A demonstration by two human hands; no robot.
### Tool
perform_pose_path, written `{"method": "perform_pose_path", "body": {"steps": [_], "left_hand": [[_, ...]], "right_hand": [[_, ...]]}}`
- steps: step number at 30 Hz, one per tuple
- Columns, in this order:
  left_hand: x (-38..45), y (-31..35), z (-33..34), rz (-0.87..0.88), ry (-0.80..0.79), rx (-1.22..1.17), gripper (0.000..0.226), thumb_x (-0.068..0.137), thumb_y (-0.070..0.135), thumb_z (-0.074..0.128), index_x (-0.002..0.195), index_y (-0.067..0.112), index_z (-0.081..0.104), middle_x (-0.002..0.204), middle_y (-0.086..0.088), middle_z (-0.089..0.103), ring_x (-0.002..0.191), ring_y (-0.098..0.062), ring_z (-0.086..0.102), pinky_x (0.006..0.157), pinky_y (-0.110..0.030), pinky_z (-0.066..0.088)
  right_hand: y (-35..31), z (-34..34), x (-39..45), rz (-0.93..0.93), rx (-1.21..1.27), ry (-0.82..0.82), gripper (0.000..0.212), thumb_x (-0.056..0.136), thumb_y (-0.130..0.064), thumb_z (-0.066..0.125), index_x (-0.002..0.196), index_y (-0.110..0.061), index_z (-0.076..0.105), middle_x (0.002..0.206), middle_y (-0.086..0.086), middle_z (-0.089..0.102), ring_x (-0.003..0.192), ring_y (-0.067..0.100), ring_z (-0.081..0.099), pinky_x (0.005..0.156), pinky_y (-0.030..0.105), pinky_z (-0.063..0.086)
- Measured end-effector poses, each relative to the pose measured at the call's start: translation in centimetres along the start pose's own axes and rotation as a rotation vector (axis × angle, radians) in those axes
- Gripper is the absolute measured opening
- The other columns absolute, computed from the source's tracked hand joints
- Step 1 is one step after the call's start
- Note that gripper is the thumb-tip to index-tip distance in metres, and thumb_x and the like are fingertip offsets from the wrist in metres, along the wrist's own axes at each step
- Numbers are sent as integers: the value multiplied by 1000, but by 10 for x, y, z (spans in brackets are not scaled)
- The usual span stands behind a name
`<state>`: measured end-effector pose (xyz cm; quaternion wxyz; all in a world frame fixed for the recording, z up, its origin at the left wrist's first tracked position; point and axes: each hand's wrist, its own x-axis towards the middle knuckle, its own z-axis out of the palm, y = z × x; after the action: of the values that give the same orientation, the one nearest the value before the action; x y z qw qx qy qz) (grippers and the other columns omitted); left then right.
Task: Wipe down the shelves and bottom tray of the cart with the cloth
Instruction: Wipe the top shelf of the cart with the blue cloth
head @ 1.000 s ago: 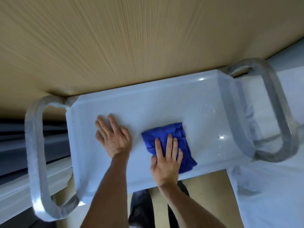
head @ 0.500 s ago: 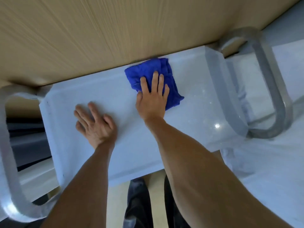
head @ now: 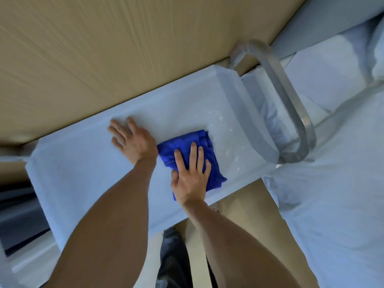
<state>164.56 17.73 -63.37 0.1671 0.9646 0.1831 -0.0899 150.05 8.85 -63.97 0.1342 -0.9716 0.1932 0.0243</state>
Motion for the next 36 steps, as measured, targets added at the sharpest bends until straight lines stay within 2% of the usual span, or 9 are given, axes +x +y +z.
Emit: {"method": "perform_pose_path", "body": {"steps": [2,5,8,11,18,24,30,33,36], "left_hand": [[3,17,13,-113,58,-69,52,100,23,27,151,14,29,163,-20,2,150,-38,1,117,-51,11],[3,20,27,-115,114,-41,54,99,26,23,153,15,27,163,-19,1,151,-36,0,117,-50,11],[7,20,31,-156,131,-64,55,98,27,24,152,15,29,163,-20,3,151,-36,3,117,-51,13],[8,24,32,-180,123,-70,53,98,25,28,150,13,34,162,-23,8,150,-38,8,115,-50,16],[2,27,21,-181,61,-53,56,99,28,21,152,14,28,162,-23,2,150,-38,2,117,-50,13],[0,28,15,-168,62,-61,55,100,27,20,152,13,27,162,-24,2,150,-39,2,117,-51,15],[3,26,19,-168,68,-97,53,100,27,23,150,12,30,161,-26,3,150,-40,4,115,-51,16],[5,23,24,-171,88,-122,51,100,26,26,149,12,32,162,-25,4,150,-39,4,115,-52,16],[8,23,30,-178,102,-150,52,98,23,29,148,11,34,161,-25,7,149,-40,7,114,-53,17]], "right_hand": [[-4,2,46,120,42,78,51,94,-37,42,144,-31,49,162,15,25,150,35,22,111,58,25],[-13,-1,136,298,52,160,51,95,-39,43,145,-31,47,162,16,24,150,36,20,112,57,23],[-33,-5,212,447,86,145,56,94,-43,40,150,-35,38,165,13,17,151,34,13,115,55,16],[-41,-6,238,523,71,137,57,92,-43,38,148,-35,41,164,13,19,151,34,15,115,53,15],[13,-11,136,106,26,93,53,95,-35,46,147,-28,47,162,15,26,150,35,22,116,55,23],[39,-15,-11,156,-60,-41,56,93,-34,43,149,-27,44,163,16,22,150,36,20,113,58,27],[44,-14,43,43,-95,-4,55,91,-34,48,146,-29,48,161,18,26,149,38,23,110,59,27],[38,-14,126,-1,-80,86,53,93,-36,47,146,-30,49,160,17,29,149,37,24,110,59,26],[19,-15,220,85,-41,89,55,93,-41,41,147,-31,44,163,16,24,150,37,19,114,59,21]]}}
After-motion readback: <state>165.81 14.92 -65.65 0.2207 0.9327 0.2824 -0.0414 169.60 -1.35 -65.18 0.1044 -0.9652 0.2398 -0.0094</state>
